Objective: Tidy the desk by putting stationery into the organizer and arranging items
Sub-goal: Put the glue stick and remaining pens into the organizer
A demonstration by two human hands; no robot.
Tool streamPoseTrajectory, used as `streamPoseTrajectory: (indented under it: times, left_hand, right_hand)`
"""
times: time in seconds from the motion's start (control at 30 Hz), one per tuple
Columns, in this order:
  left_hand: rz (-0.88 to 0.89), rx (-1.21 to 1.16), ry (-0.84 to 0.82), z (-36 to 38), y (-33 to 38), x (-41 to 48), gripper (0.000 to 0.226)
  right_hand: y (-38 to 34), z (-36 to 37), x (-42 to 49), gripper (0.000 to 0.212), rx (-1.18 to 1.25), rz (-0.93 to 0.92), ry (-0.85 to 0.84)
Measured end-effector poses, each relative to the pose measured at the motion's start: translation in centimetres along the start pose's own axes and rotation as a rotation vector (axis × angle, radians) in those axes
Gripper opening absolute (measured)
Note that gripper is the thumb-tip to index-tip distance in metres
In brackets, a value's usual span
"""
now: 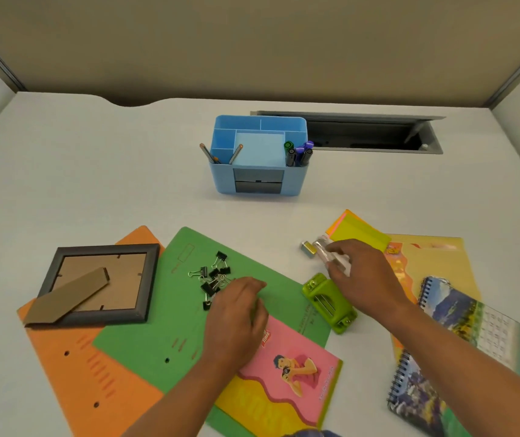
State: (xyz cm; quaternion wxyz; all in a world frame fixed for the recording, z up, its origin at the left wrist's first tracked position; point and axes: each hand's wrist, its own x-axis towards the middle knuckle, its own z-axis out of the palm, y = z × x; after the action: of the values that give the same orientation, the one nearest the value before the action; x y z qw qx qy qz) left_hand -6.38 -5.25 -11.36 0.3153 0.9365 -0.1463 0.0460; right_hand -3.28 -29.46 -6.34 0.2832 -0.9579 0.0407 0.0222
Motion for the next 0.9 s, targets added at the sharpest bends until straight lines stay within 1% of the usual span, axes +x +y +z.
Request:
streamPoseTrajectory:
  times: [0.1, 0.23, 0.37, 0.47, 0.77, 0.83, 0.9]
  left_hand:
    - [0.107, 0.031, -0.029, 1.7, 0.7, -0.2, 0.033]
    - [0.22, 0.109, -0.108, 3.1, 0.5, -0.7, 0.031]
    - [0.216, 0.147, -0.129, 3.5, 0.3, -0.8, 0.031]
    - [0.218, 0.161, -0.141, 3.5, 0.5, -0.9, 0.031]
    - [0.196, 0.158, -0.145, 3.2, 0.7, -1.1, 0.033]
    - [0.185, 0.154, -0.143, 3.2, 0.7, -1.0, 0.033]
    - [0.18, 0.159, -0.147, 3.2, 0.7, -1.0, 0.034]
  right_hand:
    - [1.2, -0.8, -1.4, 0.026, 0.044, 0.088, 0.042]
    - [2.3, -0.8, -3.8, 0.019, 0.062, 0.152, 0.029]
    - [2.7, 0.0, -5.8, 0.026, 0.084, 0.216, -0.014]
    - [3.0, 0.6, -6.5, 0.03, 0.082, 0.22, -0.043]
    - [2.5, 1.3, -6.7, 0.013, 0.083, 0.19, -0.076]
    - [2.4, 1.5, -6.7, 0.013, 0.106, 0.162, -0.085]
    - [2.5, 1.5, -6.6, 0.018, 0.119, 0.122, -0.114]
